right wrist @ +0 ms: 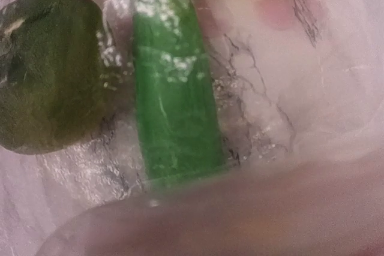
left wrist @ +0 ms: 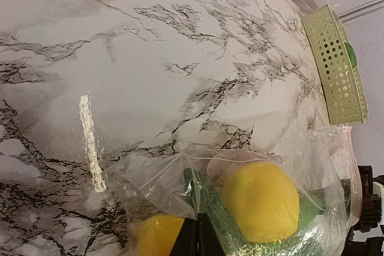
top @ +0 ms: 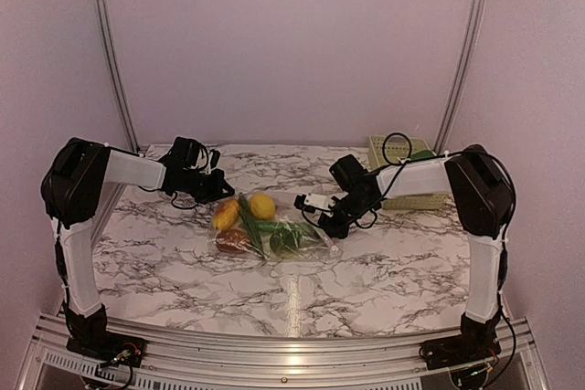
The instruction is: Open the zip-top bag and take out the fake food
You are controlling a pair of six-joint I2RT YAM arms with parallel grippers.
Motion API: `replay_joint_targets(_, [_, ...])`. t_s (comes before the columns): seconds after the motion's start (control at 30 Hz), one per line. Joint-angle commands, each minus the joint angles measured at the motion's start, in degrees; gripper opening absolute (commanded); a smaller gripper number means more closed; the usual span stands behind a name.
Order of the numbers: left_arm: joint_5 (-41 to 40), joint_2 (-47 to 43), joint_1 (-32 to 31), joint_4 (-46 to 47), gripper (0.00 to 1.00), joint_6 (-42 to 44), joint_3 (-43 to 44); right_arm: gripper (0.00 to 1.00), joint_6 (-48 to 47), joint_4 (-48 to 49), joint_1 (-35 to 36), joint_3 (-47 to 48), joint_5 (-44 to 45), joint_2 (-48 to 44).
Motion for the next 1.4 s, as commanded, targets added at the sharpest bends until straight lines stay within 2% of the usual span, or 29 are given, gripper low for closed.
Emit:
replay_joint_targets(0.0, [-0.38, -1.25, 0.43, -2.31, 0.0, 2.02, -0.12, 0.06, 0.62, -3.29, 0.73, 1.38, 2.13, -2.34])
replay_joint_targets(0.4, [-4.04, -1.4, 2.76, -4.91, 0.0, 2.5, 0.94, 0.03, 1.58, -14.61, -0.02, -7.15, 17.55, -17.83])
replay_joint_targets(0.57, [-4.65, -1.13, 2.96, -5.33, 0.0, 2.79, 1.28, 0.01, 4.36, -16.72, -2.4, -11.59, 23.9, -23.93])
replay_joint_targets(0.87, [-4.48, 0.31, 3.13, -5.95, 0.0, 3.23, 3.05, 0.0, 5.46, -18.01, -13.08, -17.93, 29.61, -38.27])
replay_joint_targets(0.97, [-4.24, 0.71, 3.14, -5.95, 0.0, 2.77, 3.41, 0.0, 5.75, -16.19, -18.84, -18.69, 27.74, -43.53])
replay_joint_targets(1.07, [-4.14, 1.01, 3.13, -5.95, 0.0, 2.46, 3.85, 0.0, 7.46, -12.59, -23.34, -19.69, 29.7, -47.02])
replay_joint_targets(1.2, [-4.09, 1.13, 3.14, -5.96, 0.0, 2.37, 4.27, 0.0, 16.45, -9.37, -28.72, -16.0, 33.83, -43.17])
replay_joint_targets(1.37, [-4.09, 1.41, 3.13, -5.93, 0.0, 1.79, 4.45, 0.0, 27.87, -14.62, -32.08, -1.79, 31.94, -27.34])
